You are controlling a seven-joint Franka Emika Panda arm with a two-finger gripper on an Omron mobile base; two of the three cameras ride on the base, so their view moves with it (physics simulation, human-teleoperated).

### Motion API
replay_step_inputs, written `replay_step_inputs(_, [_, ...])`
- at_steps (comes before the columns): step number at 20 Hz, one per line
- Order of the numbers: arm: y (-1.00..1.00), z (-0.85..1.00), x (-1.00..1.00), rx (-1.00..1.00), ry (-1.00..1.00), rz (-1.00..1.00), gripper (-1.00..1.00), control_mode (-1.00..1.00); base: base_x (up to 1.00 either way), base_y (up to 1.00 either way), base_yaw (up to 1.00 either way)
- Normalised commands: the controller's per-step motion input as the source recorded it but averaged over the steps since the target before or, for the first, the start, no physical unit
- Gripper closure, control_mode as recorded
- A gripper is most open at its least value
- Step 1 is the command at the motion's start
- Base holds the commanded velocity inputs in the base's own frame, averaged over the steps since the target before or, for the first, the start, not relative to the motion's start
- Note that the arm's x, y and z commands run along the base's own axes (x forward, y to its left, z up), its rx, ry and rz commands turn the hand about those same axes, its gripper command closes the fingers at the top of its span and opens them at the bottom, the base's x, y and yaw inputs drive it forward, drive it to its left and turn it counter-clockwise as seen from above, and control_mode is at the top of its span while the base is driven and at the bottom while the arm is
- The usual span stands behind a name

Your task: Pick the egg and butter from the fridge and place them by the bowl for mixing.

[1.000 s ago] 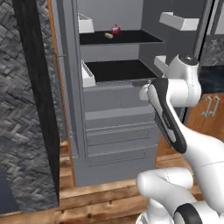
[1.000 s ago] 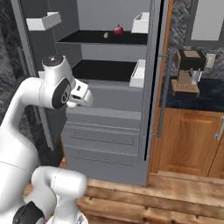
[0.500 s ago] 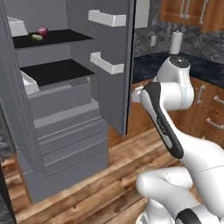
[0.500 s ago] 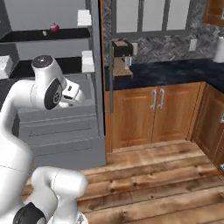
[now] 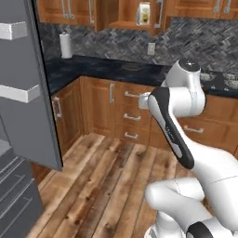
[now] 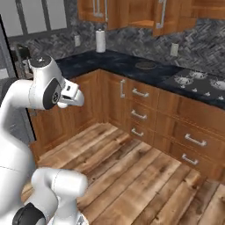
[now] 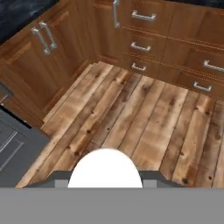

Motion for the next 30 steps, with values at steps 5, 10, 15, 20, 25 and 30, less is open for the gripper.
replay_step_inputs(5, [0.00,0.00,0.00,0.00,0.00,0.00,1.00,1.00,0.02,0.12,-0.93])
replay_step_inputs(10, [0.00,0.00,0.00,0.00,0.00,0.00,1.00,1.00,0.17,0.18,-0.71])
replay_step_inputs(15, [0.00,0.00,0.00,0.00,0.00,0.00,1.00,1.00,0.43,0.09,-0.07])
replay_step_inputs(20, [0.00,0.00,0.00,0.00,0.00,0.00,1.00,1.00,0.80,0.00,0.16])
replay_step_inputs(25, [0.00,0.00,0.00,0.00,0.00,0.00,1.00,1.00,0.91,0.00,0.29])
replay_step_inputs(30, [0.00,0.00,0.00,0.00,0.00,0.00,1.00,1.00,0.79,0.00,0.44])
